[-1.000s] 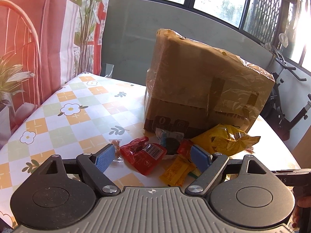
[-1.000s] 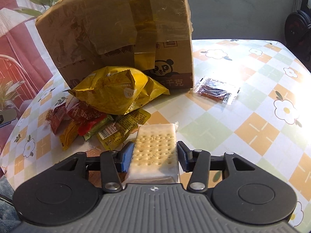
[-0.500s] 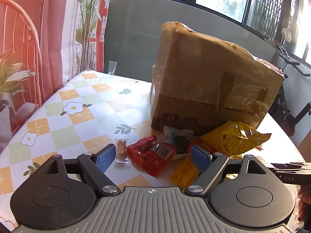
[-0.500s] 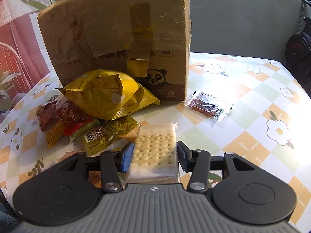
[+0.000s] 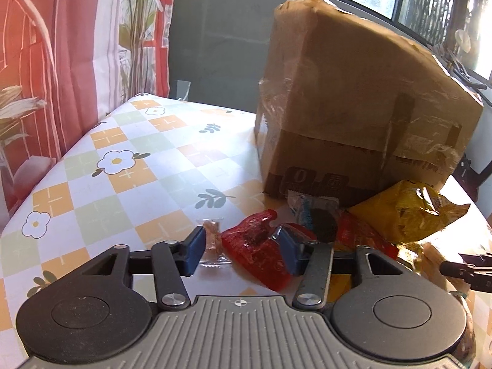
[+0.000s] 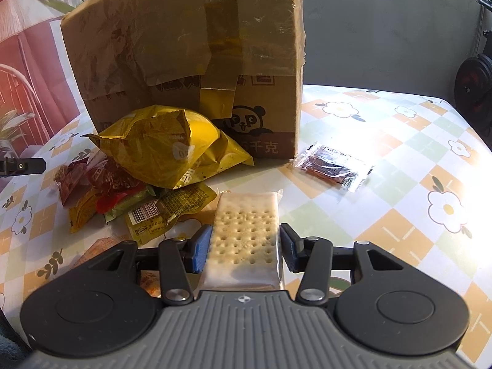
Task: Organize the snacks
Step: 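Grasp the white cracker pack with the right tool while the left tool grasps a small jerky packet, then lift both held snacks and carry them over the box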
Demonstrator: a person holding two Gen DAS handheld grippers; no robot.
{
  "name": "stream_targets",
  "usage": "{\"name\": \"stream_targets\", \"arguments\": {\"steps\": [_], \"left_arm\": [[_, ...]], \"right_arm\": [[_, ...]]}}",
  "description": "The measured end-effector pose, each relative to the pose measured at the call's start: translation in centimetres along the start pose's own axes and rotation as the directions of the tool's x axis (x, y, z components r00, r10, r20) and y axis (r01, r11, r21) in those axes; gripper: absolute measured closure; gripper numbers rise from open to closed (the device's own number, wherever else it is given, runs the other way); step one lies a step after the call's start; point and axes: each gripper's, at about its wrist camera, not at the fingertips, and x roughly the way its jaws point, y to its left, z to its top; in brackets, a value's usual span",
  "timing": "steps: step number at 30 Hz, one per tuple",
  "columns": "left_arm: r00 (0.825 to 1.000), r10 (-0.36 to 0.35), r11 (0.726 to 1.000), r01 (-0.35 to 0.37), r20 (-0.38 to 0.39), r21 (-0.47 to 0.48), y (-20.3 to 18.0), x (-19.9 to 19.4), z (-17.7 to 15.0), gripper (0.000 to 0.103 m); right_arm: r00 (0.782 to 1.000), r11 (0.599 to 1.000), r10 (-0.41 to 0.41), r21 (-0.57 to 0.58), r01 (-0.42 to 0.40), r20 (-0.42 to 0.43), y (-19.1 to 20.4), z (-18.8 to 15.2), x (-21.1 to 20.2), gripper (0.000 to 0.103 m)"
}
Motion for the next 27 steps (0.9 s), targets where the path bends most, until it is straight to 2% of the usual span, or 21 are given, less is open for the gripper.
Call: {"name": "stream_targets", "arguments": {"steps": [3, 7, 9, 13, 15, 17, 27], "left_arm": [[1.000, 0.030, 0.999, -0.030, 0.000, -0.026, 0.9, 1.1, 0.3, 0.060], [0.999, 0.048, 0.999, -0.048, -0.008, -0.009, 1.3, 2.3, 0.5, 0.060], [0.999, 0.045, 0.999, -0.046, -0.022, -0.013, 1.5, 2.9, 0.4, 0.066], [0.998, 0.048, 0.998, -0.049, -0.041, -0.034, 1.8, 3.7, 0.0, 0.070], [0.998, 0.053, 0.998, -0.054, -0.044, -0.033, 1.9, 3.9, -0.2, 0.079], [0.998, 0.054, 0.998, -0.055, -0.037, -0.027, 2.0, 3.9, -0.3, 0.085], [1.000, 0.020, 1.000, -0.020, 0.015, -0.008, 1.5, 1.7, 0.1, 0.085]], "right_arm": [[1.000, 1.000, 0.003, 0.000, -0.003, -0.001, -0.1, 0.0, 0.0, 0.054], [1.000, 1.000, 0.002, -0.002, -0.002, 0.000, 0.0, 0.0, 0.1, 0.054], [1.000, 1.000, 0.003, 0.000, -0.003, -0.001, 0.0, 0.0, 0.1, 0.054], [1.000, 1.000, 0.003, 0.000, -0.003, -0.001, 0.0, 0.0, 0.1, 0.054], [1.000, 1.000, 0.003, 0.000, -0.003, -0.001, 0.0, 0.0, 0.1, 0.054], [1.000, 1.000, 0.003, 0.000, -0.003, -0.003, -0.1, 0.0, 0.2, 0.054], [1.000, 1.000, 0.005, 0.010, -0.005, 0.006, -0.1, 0.0, 0.1, 0.054]]}}
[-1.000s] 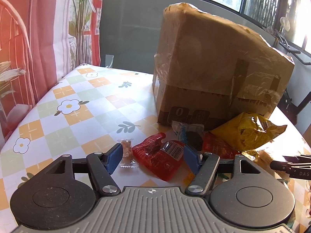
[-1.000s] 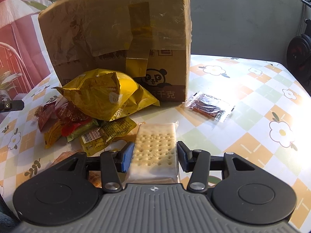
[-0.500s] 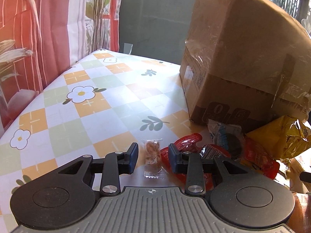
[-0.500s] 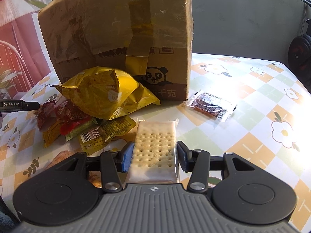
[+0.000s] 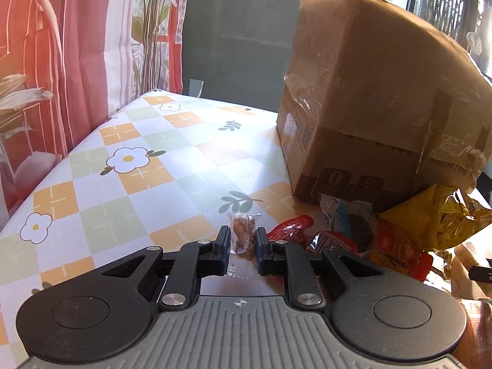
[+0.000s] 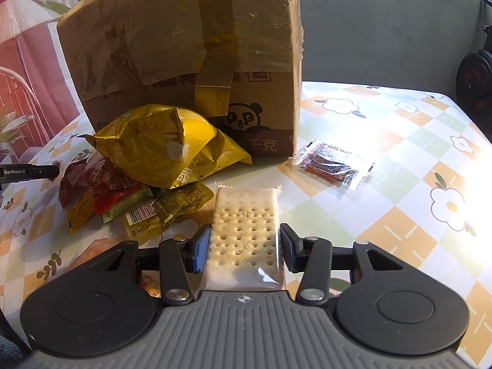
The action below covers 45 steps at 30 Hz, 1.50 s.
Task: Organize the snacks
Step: 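Lift both held snacks and carry them over the box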
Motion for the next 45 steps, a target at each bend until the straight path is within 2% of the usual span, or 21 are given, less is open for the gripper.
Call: {"name": "stream_targets", "arguments": {"steps": [7, 11, 14, 18, 24, 27, 31, 36, 45], "left_arm": [[0.998, -0.046, 0.999, 0.046, 0.050, 0.009, -1.6, -2.6, 0.8, 0.085], [0.990, -0.105, 0.994, 0.103, 0.098, 0.028, -2.8, -4.4, 2.3, 0.085], [0.977, -0.149, 0.988, 0.143, 0.154, 0.055, -3.9, -6.1, 4.1, 0.085], [0.950, -0.212, 0.976, 0.195, 0.228, 0.095, -5.8, -7.8, 7.1, 0.085], [0.901, -0.292, 0.953, 0.245, 0.322, 0.178, -9.2, -8.5, 12.8, 0.085], [0.891, -0.308, 0.949, 0.261, 0.333, 0.179, -10.8, -7.3, 15.2, 0.085], [0.896, -0.308, 0.947, 0.256, 0.319, 0.195, -13.0, -4.8, 17.0, 0.085], [0.918, -0.297, 0.946, 0.245, 0.263, 0.213, -15.3, -1.4, 18.5, 0.085], [0.943, -0.266, 0.951, 0.221, 0.201, 0.218, -16.2, 2.0, 18.5, 0.085]], "right_arm": [[0.997, 1.000, -0.008, 0.014, 0.007, 0.073, 0.0, 0.8, -2.3, 0.054], [0.993, 1.000, -0.007, 0.014, 0.005, 0.118, -0.3, 1.8, -4.1, 0.054], [0.983, 1.000, -0.015, -0.001, 0.015, 0.184, -0.3, 3.1, -6.0, 0.054], [0.964, 1.000, -0.003, -0.021, 0.009, 0.266, -0.3, 5.7, -8.6, 0.054], [0.928, 0.996, 0.043, -0.084, -0.012, 0.370, 0.0, 12.4, -10.6, 0.054], [0.915, 0.993, 0.065, -0.121, -0.017, 0.398, 0.6, 16.3, -9.8, 0.054], [0.919, 0.987, 0.075, -0.163, -0.011, 0.388, 1.5, 20.7, -6.6, 0.054], [0.934, 0.981, 0.063, -0.194, 0.007, 0.352, 2.5, 24.0, -2.7, 0.055], [0.961, 0.987, 0.031, -0.161, 0.014, 0.273, 1.1, 24.7, 1.0, 0.054]]}}
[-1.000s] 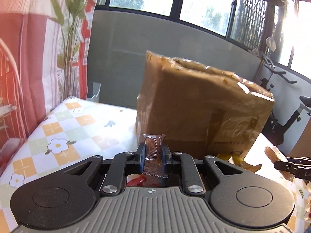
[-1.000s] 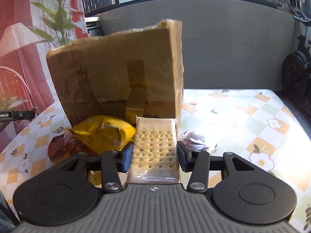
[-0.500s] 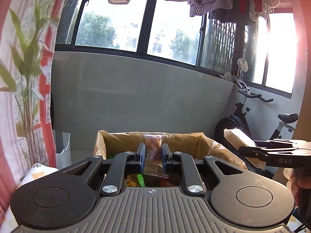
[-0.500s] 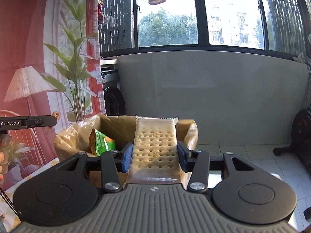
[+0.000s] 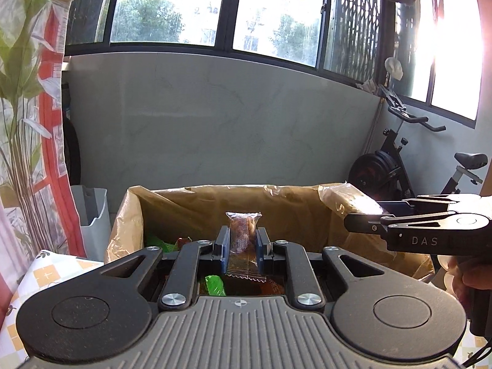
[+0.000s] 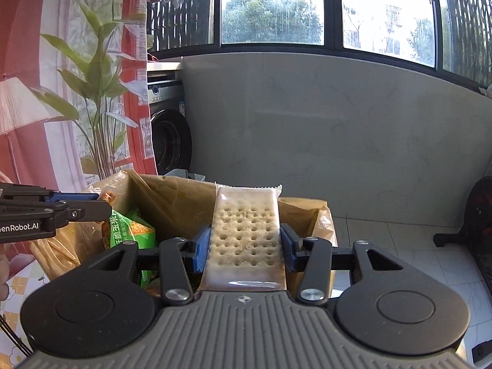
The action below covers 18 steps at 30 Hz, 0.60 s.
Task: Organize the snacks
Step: 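Lift both held snacks and carry them over the box, then open both tools to drop the snacks into the box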
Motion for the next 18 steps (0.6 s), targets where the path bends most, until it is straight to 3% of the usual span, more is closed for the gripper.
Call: {"name": "stream_targets", "arguments": {"steps": [2, 3, 5, 9, 18], "left_arm": [[1.000, 0.017, 1.000, -0.016, -0.006, 0.011, -0.1, 0.4, -0.2, 0.082], [1.000, 0.027, 1.000, -0.027, -0.012, 0.011, 0.5, 0.2, -0.1, 0.073], [1.000, 0.025, 1.000, -0.025, -0.010, 0.003, 0.6, 0.0, -0.1, 0.063], [1.000, 0.030, 1.000, -0.030, -0.005, 0.005, 0.8, -0.8, -0.1, 0.056], [0.999, 0.036, 0.999, -0.036, 0.026, -0.029, 1.9, -4.7, 0.2, 0.042]], "right_arm": [[1.000, 1.000, -0.006, 0.003, 0.006, -0.015, -0.2, -0.3, 0.3, 0.054], [1.000, 1.000, -0.010, 0.003, 0.010, -0.021, -0.3, -0.4, 0.3, 0.054], [0.999, 1.000, -0.016, 0.014, 0.017, -0.030, -0.5, -0.6, 0.3, 0.053], [0.999, 0.999, -0.014, 0.039, 0.015, -0.028, -0.7, -0.8, -0.5, 0.047], [1.000, 1.000, 0.009, 0.014, -0.009, 0.010, 0.2, -1.3, -3.9, 0.045]]}}
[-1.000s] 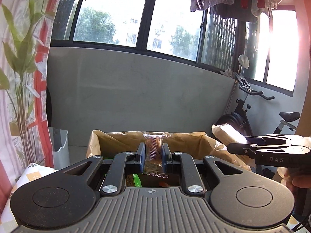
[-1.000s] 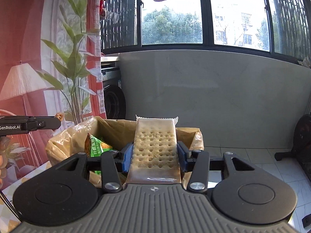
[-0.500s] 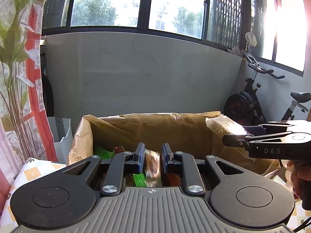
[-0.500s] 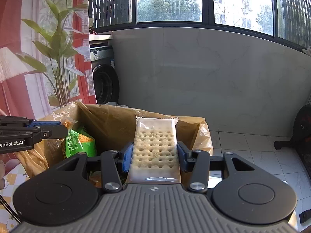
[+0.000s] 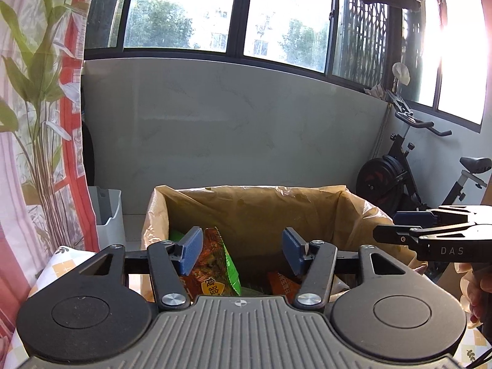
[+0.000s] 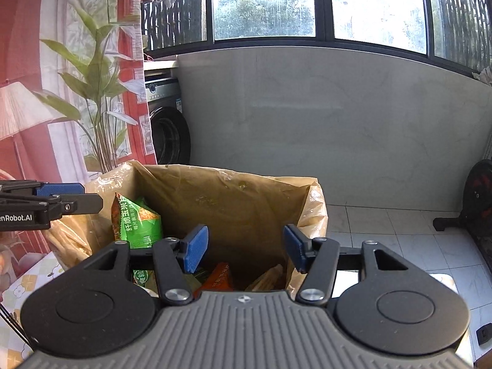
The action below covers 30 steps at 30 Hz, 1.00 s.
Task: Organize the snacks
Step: 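Open both tools to drop the snacks into the box, then move both tools back down to the snack pile beside the box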
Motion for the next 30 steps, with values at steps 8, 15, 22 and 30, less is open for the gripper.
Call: {"name": "stream_targets", "arguments": {"steps": [8, 15, 22, 30], "left_arm": [[1.000, 0.015, 1.000, -0.015, 0.021, -0.016, 1.5, -4.6, -0.6, 0.042], [0.999, 0.042, 0.999, -0.042, 0.024, -0.035, 3.2, -8.0, -2.0, 0.041], [0.997, 0.079, 0.995, -0.077, 0.025, -0.057, 4.6, -10.3, -4.2, 0.041], [0.997, 0.082, 0.992, -0.080, 0.013, -0.094, 5.4, -11.2, -7.4, 0.041]], "right_arm": [[1.000, 1.000, 0.013, 0.001, -0.014, 0.023, 0.3, -1.2, -3.6, 0.045], [0.998, 0.999, 0.029, 0.016, -0.030, 0.051, 0.3, -2.3, -6.3, 0.045], [0.998, 0.999, 0.026, 0.023, -0.027, 0.062, 0.0, -4.3, -8.2, 0.045], [0.999, 0.999, 0.013, 0.035, -0.015, 0.051, -0.5, -7.2, -8.9, 0.045]]}}
